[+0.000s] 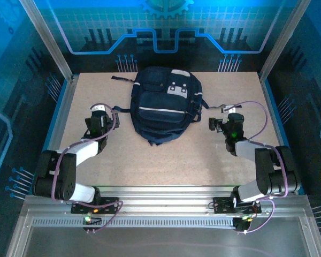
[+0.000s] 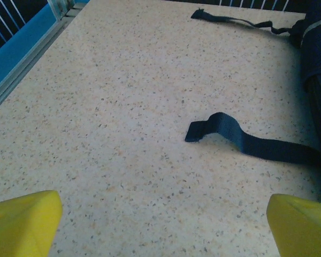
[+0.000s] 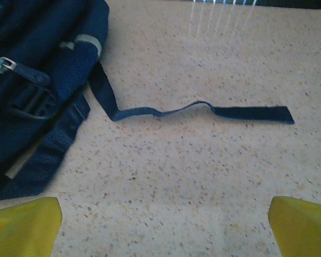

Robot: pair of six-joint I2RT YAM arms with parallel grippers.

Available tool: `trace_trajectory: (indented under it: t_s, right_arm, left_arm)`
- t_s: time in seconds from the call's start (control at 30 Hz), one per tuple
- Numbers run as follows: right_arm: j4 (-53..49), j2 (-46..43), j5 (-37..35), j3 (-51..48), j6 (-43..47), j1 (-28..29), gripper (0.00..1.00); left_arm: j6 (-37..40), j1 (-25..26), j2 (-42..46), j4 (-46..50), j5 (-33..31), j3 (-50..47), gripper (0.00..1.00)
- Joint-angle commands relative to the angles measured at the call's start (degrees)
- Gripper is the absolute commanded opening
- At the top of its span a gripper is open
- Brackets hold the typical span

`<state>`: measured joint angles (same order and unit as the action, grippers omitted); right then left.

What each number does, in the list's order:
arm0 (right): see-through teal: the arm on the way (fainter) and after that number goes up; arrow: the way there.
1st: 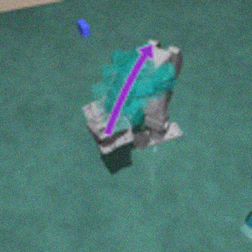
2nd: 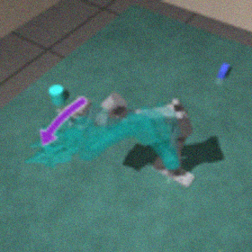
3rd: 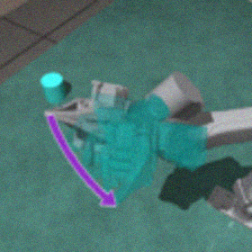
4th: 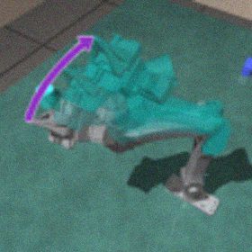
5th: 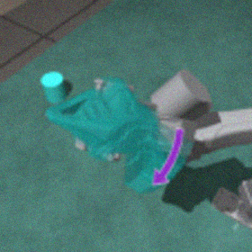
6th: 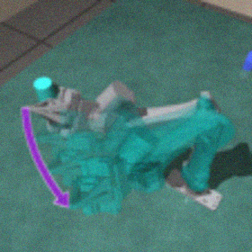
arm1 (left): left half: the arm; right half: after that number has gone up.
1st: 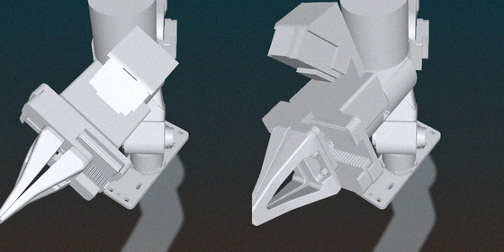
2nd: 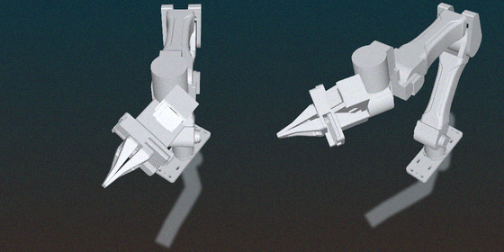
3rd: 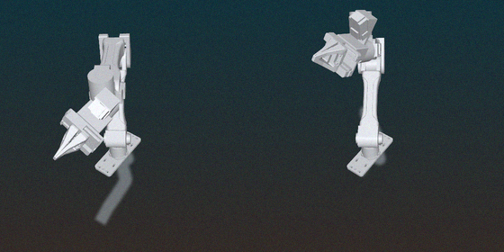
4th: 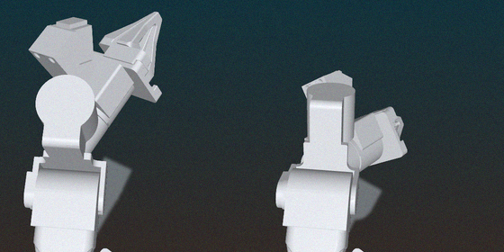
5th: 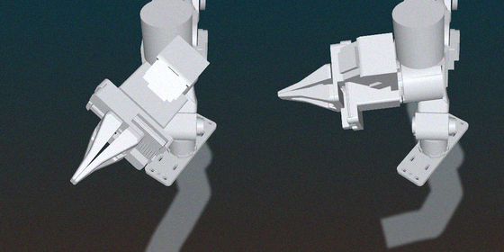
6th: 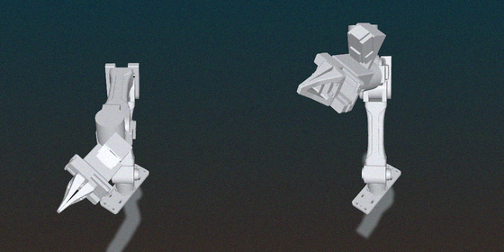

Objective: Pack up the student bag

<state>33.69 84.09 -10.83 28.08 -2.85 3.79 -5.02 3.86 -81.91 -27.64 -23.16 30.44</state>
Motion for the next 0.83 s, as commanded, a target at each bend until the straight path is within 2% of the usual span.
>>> trace_trajectory:
  t_s: [0.0, 0.03, 0.1, 0.2, 0.27, 0.6, 0.8]
  right_arm:
    - [13.89, 2.34, 1.73, -5.27, 1.70, 0.06, 1.00]
    - [9.71, 1.67, 1.02, -3.97, 0.97, 0.25, 1.00]
    - [10.44, 1.74, 0.89, -4.14, 1.14, 0.30, 1.00]
    - [11.26, 2.01, 0.73, -4.32, 1.26, 0.30, 1.00]
    - [11.28, 1.90, 0.62, -4.34, 1.31, 0.34, 1.00]
    - [10.57, 1.99, 0.63, -3.91, 1.81, 0.88, 1.00]
    - [10.85, 2.04, 0.52, -4.04, 1.83, 0.91, 1.00]
  left_arm:
    - [2.72, -1.03, -3.14, -21.51, 3.45, -8.30, 0.99]
    - [3.64, -1.13, -3.78, -27.83, 4.90, -11.03, 0.99]
    - [3.64, -1.14, -4.05, -32.70, 6.10, -13.73, 0.99]
    - [5.14, -0.94, -9.25, -41.65, 5.92, -15.14, 0.99]
    - [3.62, -1.04, -6.55, -34.51, 6.04, -13.82, 0.99]
    - [4.58, -1.01, -7.61, -33.07, 6.67, -12.04, 0.99]
    - [4.26, -0.96, -7.50, -28.61, 6.26, -9.86, 0.99]
